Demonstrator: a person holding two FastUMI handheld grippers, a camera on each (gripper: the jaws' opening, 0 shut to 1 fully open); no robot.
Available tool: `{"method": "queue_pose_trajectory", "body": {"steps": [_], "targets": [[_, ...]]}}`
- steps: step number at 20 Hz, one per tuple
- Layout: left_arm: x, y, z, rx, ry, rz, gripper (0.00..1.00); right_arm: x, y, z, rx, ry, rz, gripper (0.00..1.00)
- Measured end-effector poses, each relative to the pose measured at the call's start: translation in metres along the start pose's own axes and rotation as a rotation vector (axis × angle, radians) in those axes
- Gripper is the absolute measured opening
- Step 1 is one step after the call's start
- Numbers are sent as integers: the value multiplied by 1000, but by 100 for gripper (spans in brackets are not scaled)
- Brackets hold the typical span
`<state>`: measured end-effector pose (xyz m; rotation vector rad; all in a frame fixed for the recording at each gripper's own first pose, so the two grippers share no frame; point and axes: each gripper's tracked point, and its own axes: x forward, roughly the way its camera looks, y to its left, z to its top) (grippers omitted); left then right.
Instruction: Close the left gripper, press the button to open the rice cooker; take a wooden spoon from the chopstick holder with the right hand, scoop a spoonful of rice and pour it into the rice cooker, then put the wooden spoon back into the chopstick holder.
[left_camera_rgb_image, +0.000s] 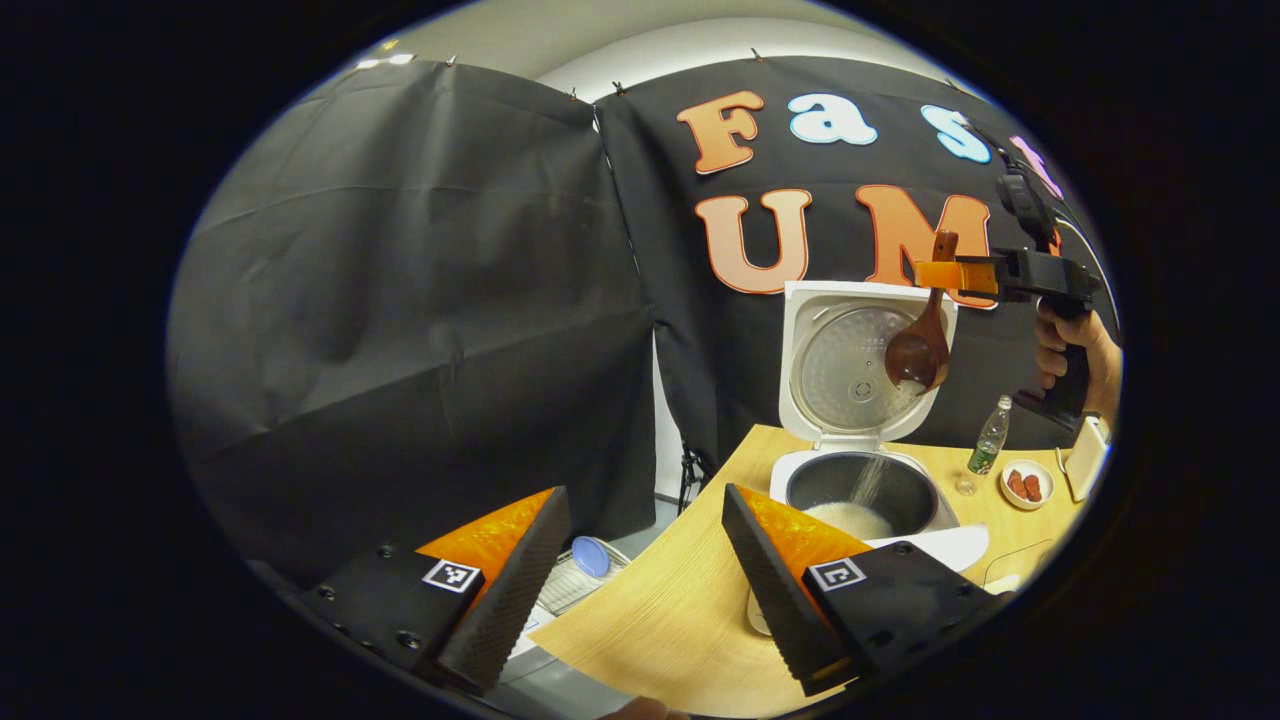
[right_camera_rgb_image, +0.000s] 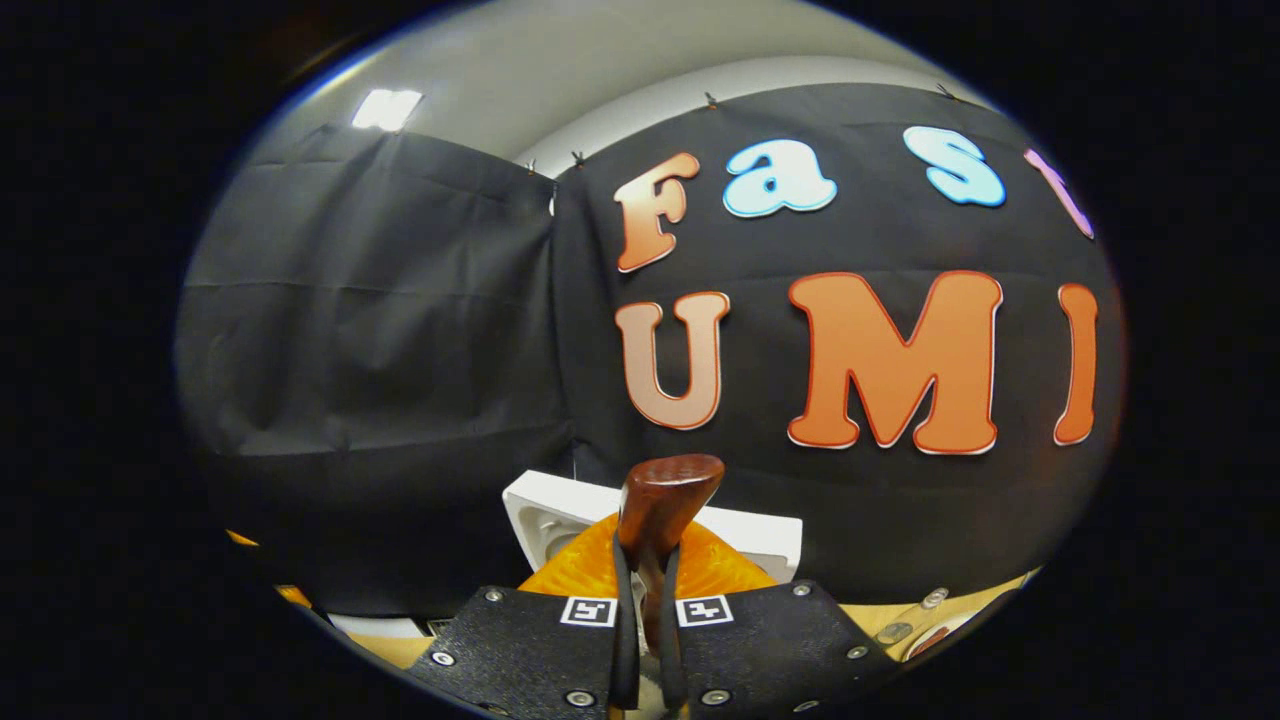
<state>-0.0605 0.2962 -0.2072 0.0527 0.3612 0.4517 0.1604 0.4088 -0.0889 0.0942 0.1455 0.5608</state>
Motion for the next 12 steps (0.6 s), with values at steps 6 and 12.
{"method": "queue_pose_trajectory", "body": {"steps": [6, 12], "targets": [[-4, -1, -4, 0, 5, 4, 100, -28, 21, 45, -120, -105, 82, 7], [-17, -6, 3, -29, -12, 13, 100, -58, -10, 69, 157, -116, 97, 8]]}}
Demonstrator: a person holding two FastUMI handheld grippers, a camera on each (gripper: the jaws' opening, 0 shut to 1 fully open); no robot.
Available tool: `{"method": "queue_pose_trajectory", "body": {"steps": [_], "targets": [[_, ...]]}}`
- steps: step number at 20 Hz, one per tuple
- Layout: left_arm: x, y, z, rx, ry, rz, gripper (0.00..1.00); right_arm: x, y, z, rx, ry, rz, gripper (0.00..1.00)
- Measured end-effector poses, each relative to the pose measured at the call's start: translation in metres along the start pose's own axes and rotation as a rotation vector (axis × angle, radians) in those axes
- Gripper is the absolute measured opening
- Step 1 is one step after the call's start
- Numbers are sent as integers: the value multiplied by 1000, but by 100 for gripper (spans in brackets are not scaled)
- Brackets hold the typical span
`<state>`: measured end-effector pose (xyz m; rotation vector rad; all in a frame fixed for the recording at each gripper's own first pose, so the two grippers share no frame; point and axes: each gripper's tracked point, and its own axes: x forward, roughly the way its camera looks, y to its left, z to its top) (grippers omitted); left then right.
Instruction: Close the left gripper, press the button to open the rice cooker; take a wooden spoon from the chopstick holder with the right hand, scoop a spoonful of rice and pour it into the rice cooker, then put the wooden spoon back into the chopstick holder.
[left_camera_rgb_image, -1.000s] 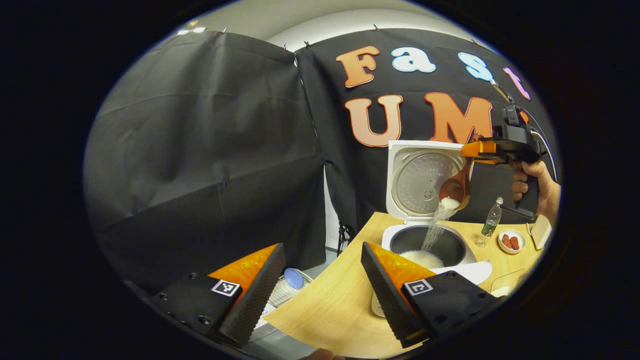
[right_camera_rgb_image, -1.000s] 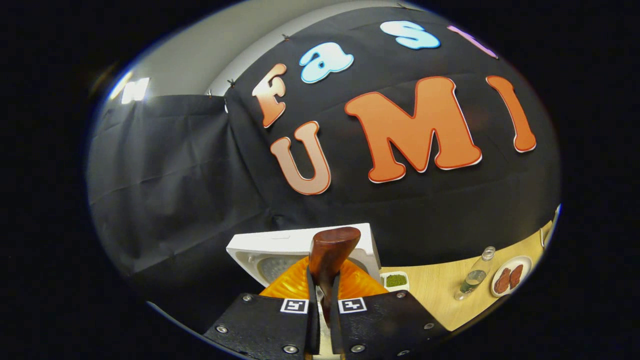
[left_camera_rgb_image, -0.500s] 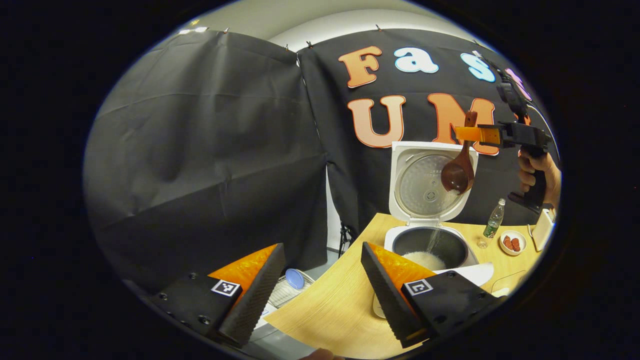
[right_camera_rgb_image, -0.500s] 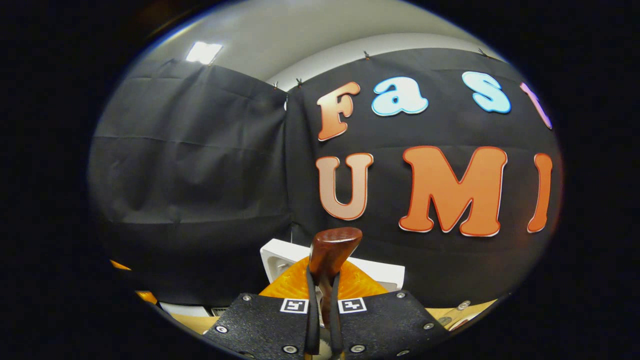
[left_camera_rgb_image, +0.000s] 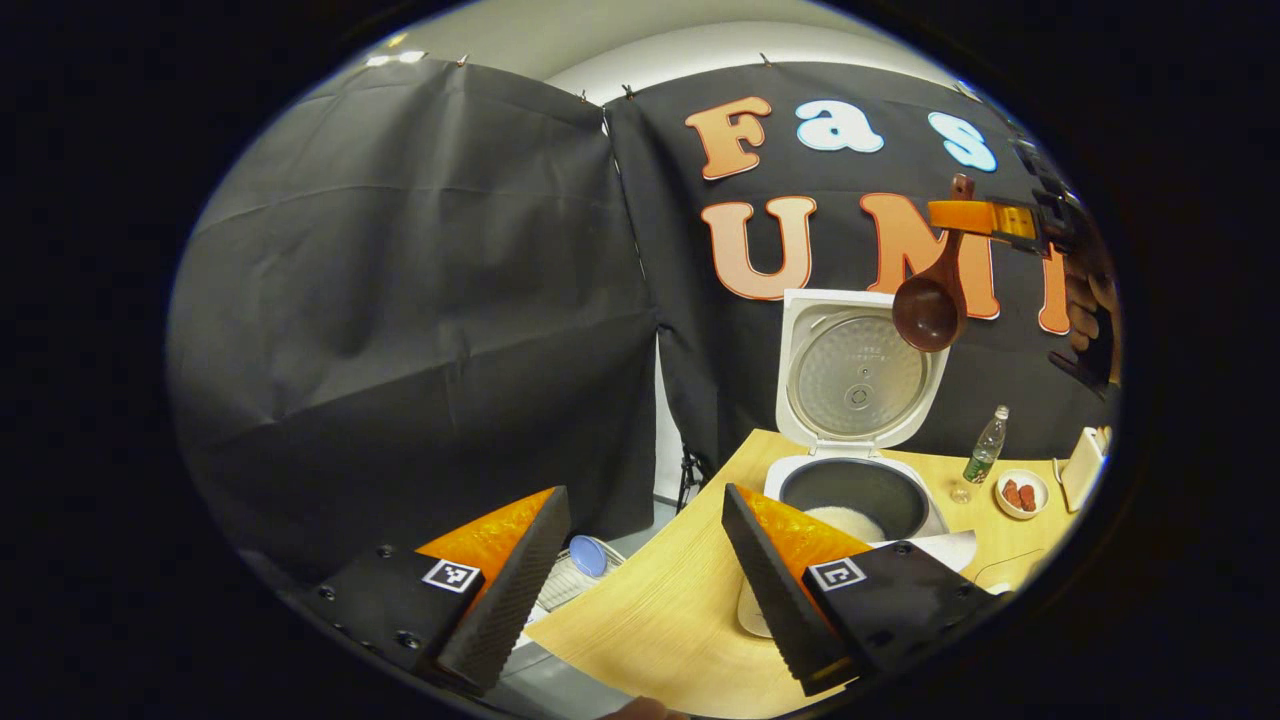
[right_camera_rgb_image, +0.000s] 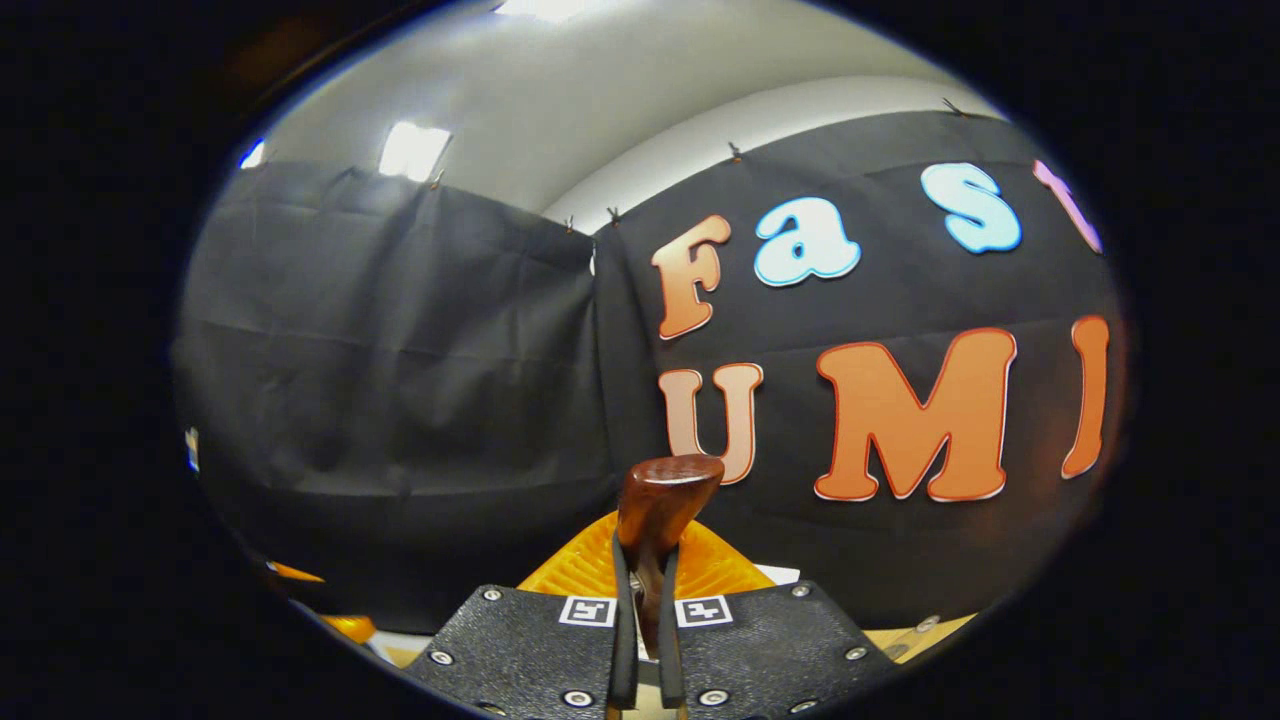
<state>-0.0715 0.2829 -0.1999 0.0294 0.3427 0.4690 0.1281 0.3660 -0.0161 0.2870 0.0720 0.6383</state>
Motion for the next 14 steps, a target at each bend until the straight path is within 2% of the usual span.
{"method": "queue_pose_trajectory", "body": {"steps": [2, 6, 11, 14], "targets": [[-6, -6, 1, -1, -5, -1, 100, -17, -23, 4, 60, 3, -32, 7], [-21, -23, 6, 3, -15, -13, 100, -67, -71, -6, 87, 40, -110, 7], [-39, -63, 8, 21, -18, -63, 100, -133, -115, -5, 323, 45, -151, 7], [-48, -94, 11, 44, -26, -104, 100, -173, -151, -5, 372, 36, -208, 7]]}}
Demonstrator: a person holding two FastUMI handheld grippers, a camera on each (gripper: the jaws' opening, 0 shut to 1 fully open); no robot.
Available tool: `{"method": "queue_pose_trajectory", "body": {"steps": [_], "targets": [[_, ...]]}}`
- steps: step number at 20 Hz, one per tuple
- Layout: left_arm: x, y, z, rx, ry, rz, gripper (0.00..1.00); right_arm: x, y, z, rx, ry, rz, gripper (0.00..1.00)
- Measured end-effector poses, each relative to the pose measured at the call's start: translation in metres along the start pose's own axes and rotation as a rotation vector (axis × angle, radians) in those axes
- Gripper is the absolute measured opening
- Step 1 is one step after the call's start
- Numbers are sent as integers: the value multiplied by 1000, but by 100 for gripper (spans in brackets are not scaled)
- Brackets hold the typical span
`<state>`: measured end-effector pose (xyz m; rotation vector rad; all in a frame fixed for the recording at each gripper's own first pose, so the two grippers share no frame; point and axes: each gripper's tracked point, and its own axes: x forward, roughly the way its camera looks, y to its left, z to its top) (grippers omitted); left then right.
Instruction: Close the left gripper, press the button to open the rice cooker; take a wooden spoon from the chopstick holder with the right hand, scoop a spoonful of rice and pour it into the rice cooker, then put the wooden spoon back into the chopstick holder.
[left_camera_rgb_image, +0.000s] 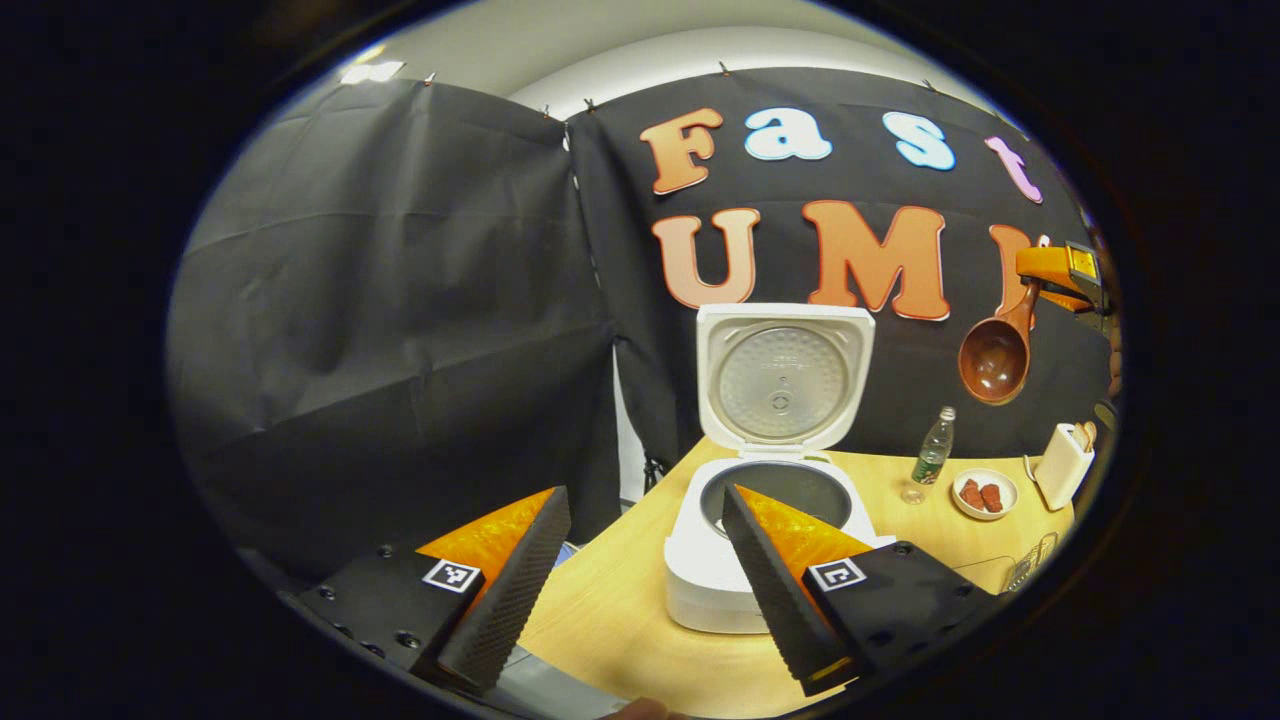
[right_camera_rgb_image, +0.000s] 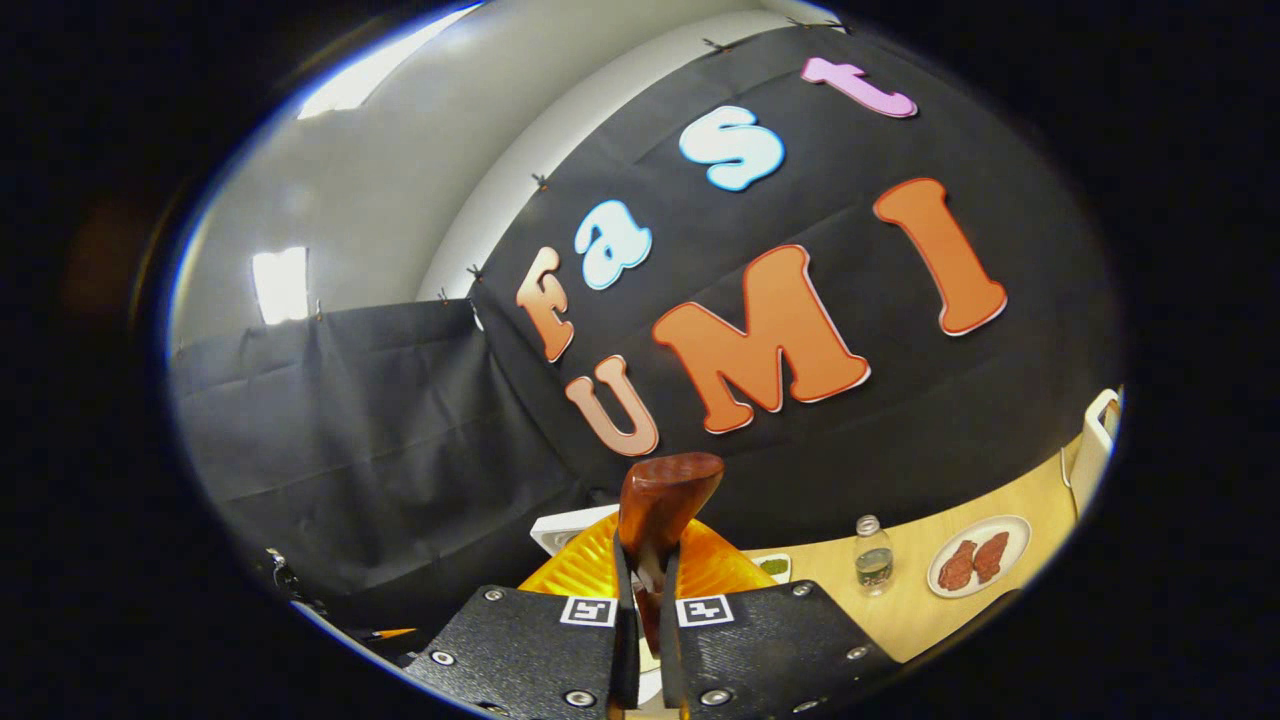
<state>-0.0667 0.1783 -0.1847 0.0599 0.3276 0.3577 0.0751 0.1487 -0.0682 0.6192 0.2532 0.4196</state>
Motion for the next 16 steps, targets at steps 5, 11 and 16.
{"method": "queue_pose_trajectory", "body": {"steps": [5, 11, 16], "targets": [[-5, -50, 8, 39, -11, -64, 100, -63, -92, 5, -27, 5, -186, 7], [-11, -103, 0, 18, 32, -136, 100, -157, -196, -14, 8, 49, -418, 7], [-17, -142, -2, 34, 51, -186, 100, -210, -256, -40, 36, 59, -563, 8]]}}
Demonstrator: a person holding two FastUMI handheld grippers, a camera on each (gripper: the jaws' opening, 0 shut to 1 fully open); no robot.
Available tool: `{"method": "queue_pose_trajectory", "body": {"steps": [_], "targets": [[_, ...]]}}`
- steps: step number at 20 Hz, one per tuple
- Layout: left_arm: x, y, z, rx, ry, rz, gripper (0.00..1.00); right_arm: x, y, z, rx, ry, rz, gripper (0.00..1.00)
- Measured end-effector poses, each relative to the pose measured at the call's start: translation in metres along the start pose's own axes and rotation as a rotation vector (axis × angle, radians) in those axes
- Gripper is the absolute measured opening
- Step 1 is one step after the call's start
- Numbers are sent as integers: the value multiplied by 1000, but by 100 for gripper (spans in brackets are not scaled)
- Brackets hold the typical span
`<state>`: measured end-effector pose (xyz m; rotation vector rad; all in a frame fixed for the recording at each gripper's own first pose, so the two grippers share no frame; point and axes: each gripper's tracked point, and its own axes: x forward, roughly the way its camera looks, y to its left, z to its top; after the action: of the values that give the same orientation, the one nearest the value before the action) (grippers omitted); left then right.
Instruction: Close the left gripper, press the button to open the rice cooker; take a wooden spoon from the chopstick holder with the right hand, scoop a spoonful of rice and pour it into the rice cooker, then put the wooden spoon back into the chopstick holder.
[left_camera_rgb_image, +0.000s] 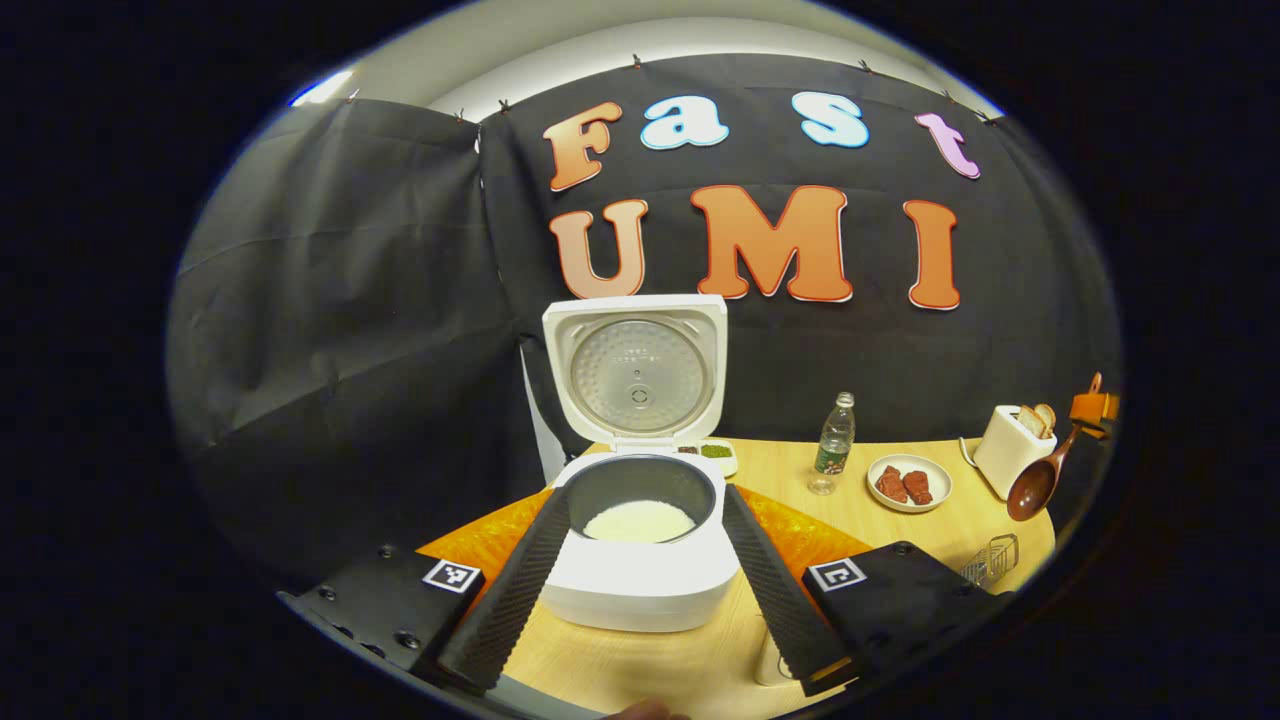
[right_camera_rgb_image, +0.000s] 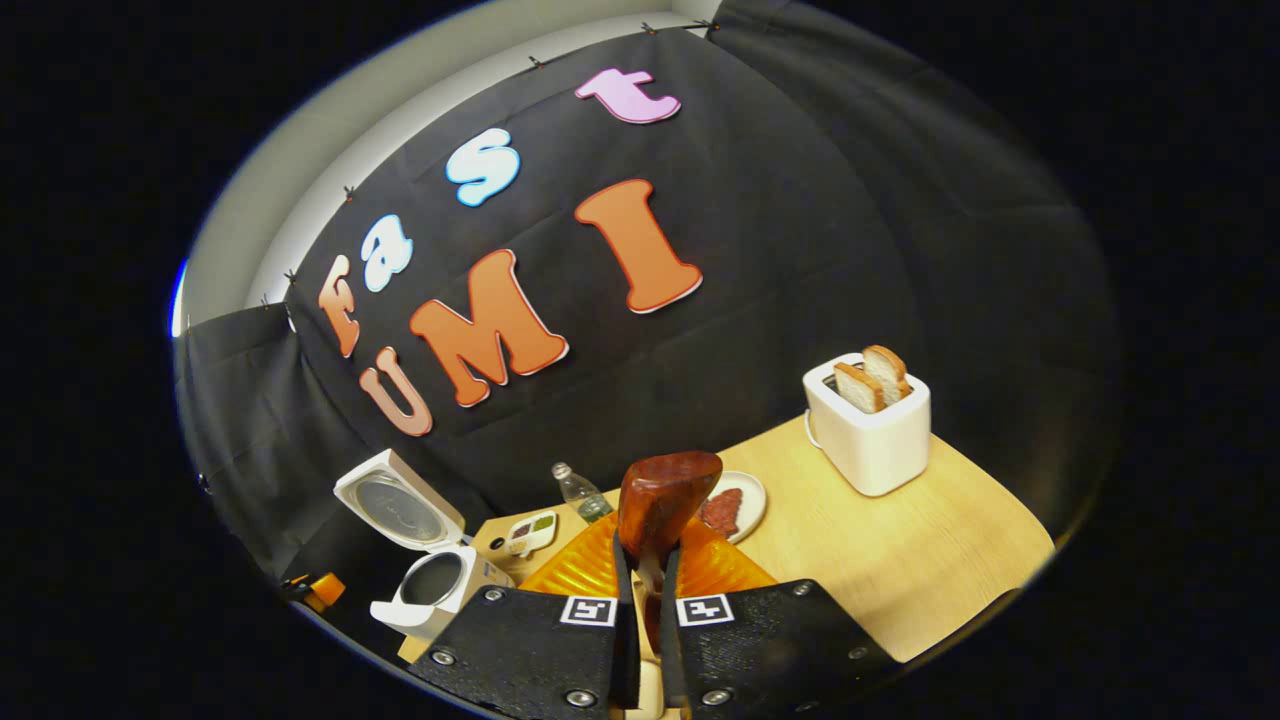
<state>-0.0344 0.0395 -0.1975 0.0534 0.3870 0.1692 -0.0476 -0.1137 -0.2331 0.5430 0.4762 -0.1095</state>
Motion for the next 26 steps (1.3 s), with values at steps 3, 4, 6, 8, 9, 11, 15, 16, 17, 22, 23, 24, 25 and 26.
{"method": "queue_pose_trajectory", "body": {"steps": [3, 4, 6, 8, 9, 11, 15, 16, 17, 22, 23, 24, 25, 26], "targets": [[-1, -18, 7, 17, 1, -34, 100, -1, -33, -17, -27, 8, -79, 8], [0, -21, 9, 28, -4, -37, 100, 0, -40, -24, -36, 14, -95, 8], [-1, -25, 13, 40, -16, -43, 100, 0, -50, -36, -48, 31, -113, 7], [-2, -24, 18, 47, -24, -42, 100, 3, -55, -49, -55, 38, -124, 9], [-1, -23, 20, 47, -27, -40, 100, 6, -58, -54, -60, 37, -131, 9], [3, -18, 23, 44, -30, -34, 100, 12, -62, -68, -68, 53, -146, 9], [19, -6, 29, 16, -23, -8, 100, 27, -71, -103, -66, 106, -182, 13], [24, -3, 35, 6, -31, -4, 100, 29, -72, -107, -62, 117, -190, 13], [29, 1, 44, 0, -40, 4, 100, 30, -73, -112, -54, 131, -200, 15], [54, 22, 104, -21, -126, 30, 100, 26, -73, -126, -28, 209, -201, 21], [60, 24, 120, -22, -153, 33, 100, 28, -75, -123, -40, 205, -215, 23], [67, 25, 136, -26, -169, 35, 100, 27, -78, -123, -57, 217, -238, 23], [74, 28, 150, -32, -186, 39, 100, 26, -79, -123, -78, 234, -258, 26], [82, 34, 165, -40, -197, 49, 100, 24, -79, -119, -98, 234, -267, 29]]}}
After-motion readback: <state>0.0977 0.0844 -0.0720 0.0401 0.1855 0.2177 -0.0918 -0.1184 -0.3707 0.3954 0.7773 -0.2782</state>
